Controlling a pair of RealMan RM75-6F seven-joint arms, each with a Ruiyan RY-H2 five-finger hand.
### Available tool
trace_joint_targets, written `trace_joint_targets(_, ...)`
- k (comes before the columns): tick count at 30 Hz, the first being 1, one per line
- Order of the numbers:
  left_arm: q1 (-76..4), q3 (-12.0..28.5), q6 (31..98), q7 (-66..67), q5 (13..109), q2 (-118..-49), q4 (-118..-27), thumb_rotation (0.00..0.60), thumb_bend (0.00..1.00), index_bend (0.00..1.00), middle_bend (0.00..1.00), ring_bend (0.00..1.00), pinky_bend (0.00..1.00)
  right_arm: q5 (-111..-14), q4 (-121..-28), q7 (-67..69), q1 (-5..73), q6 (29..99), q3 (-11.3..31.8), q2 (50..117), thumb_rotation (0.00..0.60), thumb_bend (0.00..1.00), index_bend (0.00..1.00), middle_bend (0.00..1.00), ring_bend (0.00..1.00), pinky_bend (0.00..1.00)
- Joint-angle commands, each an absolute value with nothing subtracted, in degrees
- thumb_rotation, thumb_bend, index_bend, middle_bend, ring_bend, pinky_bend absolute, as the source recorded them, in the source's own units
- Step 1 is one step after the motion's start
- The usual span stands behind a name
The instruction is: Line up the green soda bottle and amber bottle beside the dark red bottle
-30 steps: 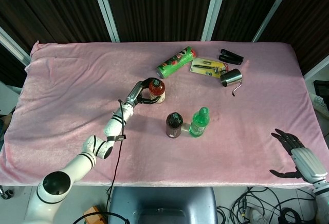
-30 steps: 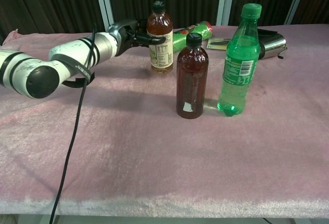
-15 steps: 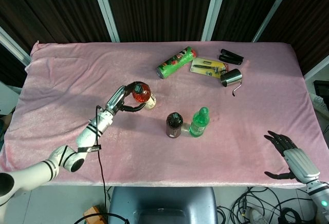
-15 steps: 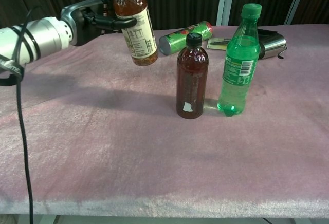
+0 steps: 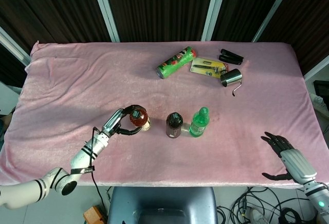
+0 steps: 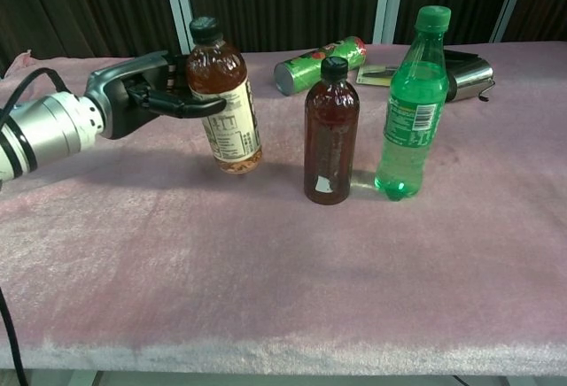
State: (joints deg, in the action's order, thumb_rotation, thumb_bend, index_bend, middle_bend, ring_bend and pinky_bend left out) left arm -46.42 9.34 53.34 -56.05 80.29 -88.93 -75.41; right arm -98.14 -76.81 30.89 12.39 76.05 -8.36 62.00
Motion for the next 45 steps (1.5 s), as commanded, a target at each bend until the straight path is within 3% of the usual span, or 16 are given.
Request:
trace_joint_targets(1,-46.78,9.71,53.22,-55.15,80.33,-90.68,-74.59,0.600,0.32,0.49,0.55,0.26,0.25,-98.25,-76.69,31.03,12.49,75.89,-8.47,62.04,0.600,0.25,0.00,0.00,0.00,0.10)
trace_joint_targets(18,-49.37,10.96,47.85,-52.40,78.90,-95.08,-70.43,0.600,0.32,0.45,0.52,0.23,0.23,-98.52,-76.35,31.61,12.38,76.35,-8.76,61.89,0.600,0.25,0.00,0.00,0.00,0.10)
trace_joint_targets(22,-49.66,10.86,47.26,-52.59,79.50,-94.85,-70.42,0.600,0.32,0.39,0.47,0.19,0.16,-98.43,-76.34,31.53,12.45,76.21,-8.72,61.94,0.600,0.25,0.00,0.00,0.00,0.10)
trace_joint_targets(30,-49.67,10.95,46.17,-53.06,79.24,-94.95,-70.50,0.600,0.32,0.32,0.42,0.15,0.14,-98.32,-76.38,31.41,12.48,76.15,-8.67,61.99,0.600,0.25,0.00,0.00,0.00,0.10)
trace_joint_targets(36,-50.05,10.44,44.86,-53.76,79.97,-94.59,-70.10,0.600,0.32,0.22,0.26,0.07,0.11,-98.34,-76.50,31.32,12.38,76.37,-8.69,61.89,0.600,0.25,0.00,0.00,0.00,0.10)
trace_joint_targets(40,-50.19,10.07,44.19,-54.22,80.35,-94.40,-70.05,0.600,0.32,0.10,0.09,0.00,0.07,-98.26,-76.51,31.32,12.38,76.32,-8.68,61.84,0.600,0.25,0.00,0.00,0.00,0.10)
trace_joint_targets(45,-49.93,10.25,45.48,-53.82,80.76,-94.87,-69.57,0.600,0.32,0.01,0.01,0.00,0.05,-98.31,-76.67,31.25,12.43,76.11,-8.80,61.71,0.600,0.25,0.00,0.00,0.00,0.10)
